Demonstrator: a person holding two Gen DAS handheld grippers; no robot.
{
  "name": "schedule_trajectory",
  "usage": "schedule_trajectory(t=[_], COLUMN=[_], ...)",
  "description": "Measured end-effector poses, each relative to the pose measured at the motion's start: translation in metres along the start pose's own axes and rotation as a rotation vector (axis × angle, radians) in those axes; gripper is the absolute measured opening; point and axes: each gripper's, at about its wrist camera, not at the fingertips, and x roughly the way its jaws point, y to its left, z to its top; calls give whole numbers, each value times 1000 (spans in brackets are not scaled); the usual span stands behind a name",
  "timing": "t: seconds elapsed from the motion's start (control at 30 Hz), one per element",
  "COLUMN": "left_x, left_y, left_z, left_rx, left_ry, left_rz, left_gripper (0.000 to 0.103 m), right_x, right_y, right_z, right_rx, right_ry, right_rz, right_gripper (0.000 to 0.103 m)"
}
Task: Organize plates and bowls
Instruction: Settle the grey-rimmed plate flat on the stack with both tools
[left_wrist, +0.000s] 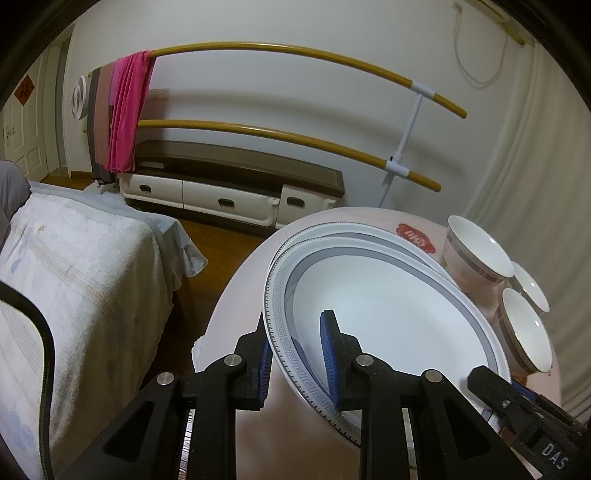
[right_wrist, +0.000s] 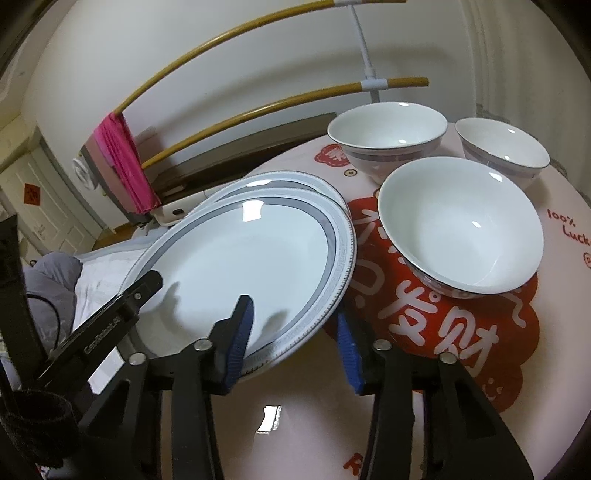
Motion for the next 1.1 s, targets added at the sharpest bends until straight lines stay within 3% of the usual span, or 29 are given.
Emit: schedule_trajectory(t=[0.37, 1.1], left_x=[2, 2], left_y=[-7, -12], left_z=[-2, -7], left_rx=[12, 17], left_ry=[3, -9], left_rz=[22, 39], left_gripper=[22, 23], right_x=[-3, -2], right_y=[-6, -8], right_z=[2, 1], right_rx=[13, 20], right_ry=[7, -15], right_rz=[42, -4], right_gripper=[33, 32])
